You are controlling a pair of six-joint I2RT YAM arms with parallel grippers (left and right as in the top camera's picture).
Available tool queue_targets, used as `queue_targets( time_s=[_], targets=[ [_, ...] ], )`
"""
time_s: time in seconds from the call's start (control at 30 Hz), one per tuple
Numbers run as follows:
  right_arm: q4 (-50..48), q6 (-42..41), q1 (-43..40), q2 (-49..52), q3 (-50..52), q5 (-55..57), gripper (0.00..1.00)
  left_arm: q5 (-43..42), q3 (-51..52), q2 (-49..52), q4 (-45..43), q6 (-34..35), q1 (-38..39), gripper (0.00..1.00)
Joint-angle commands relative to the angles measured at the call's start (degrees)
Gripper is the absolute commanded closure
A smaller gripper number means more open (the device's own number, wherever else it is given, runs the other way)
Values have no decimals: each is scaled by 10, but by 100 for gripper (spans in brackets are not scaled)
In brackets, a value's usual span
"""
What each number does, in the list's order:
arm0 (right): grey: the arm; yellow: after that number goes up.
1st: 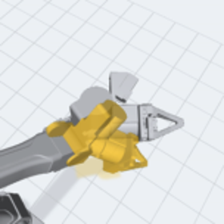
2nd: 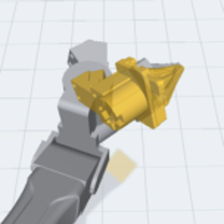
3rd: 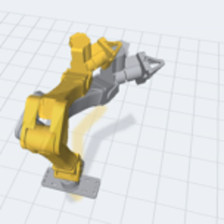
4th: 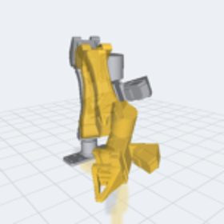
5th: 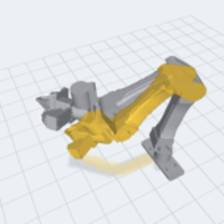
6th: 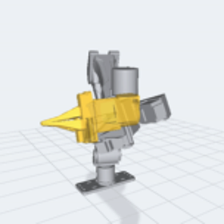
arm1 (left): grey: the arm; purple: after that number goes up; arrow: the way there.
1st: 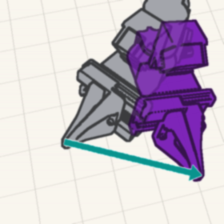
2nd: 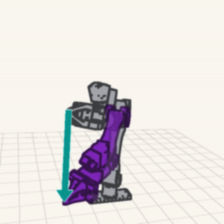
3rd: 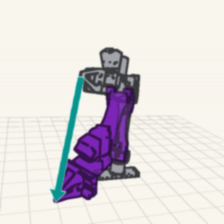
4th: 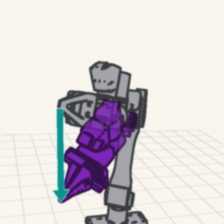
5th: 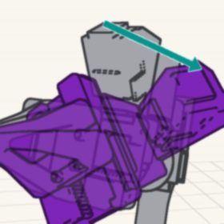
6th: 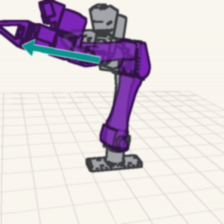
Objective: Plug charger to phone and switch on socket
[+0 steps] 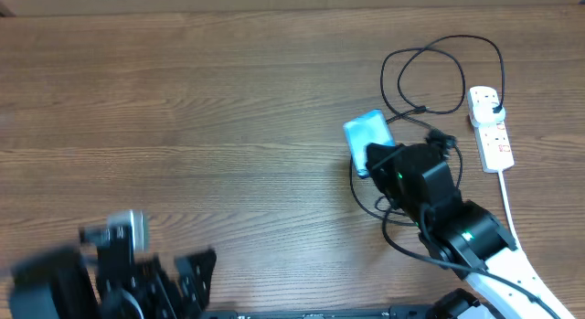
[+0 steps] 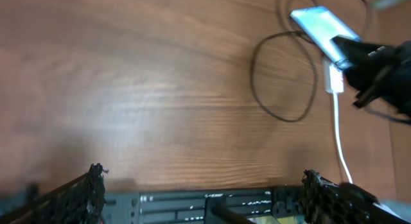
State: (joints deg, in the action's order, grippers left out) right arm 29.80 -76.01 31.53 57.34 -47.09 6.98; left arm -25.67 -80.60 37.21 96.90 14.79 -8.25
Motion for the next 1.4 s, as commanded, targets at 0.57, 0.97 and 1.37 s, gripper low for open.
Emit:
queue_targets(
  time_s=[0.57,0.97,1.37],
  targets=[
    [-50,73,-1,26,-9,-259,96,-222,482,-122,-620,777,2,0],
    [-136,-25,25,26,-9,-224,96,-310,549,22,-666,862,42,0],
    [-164,-217,114,98,-9,-231,96,-267,549,75,-881,907,98,0]
  ],
)
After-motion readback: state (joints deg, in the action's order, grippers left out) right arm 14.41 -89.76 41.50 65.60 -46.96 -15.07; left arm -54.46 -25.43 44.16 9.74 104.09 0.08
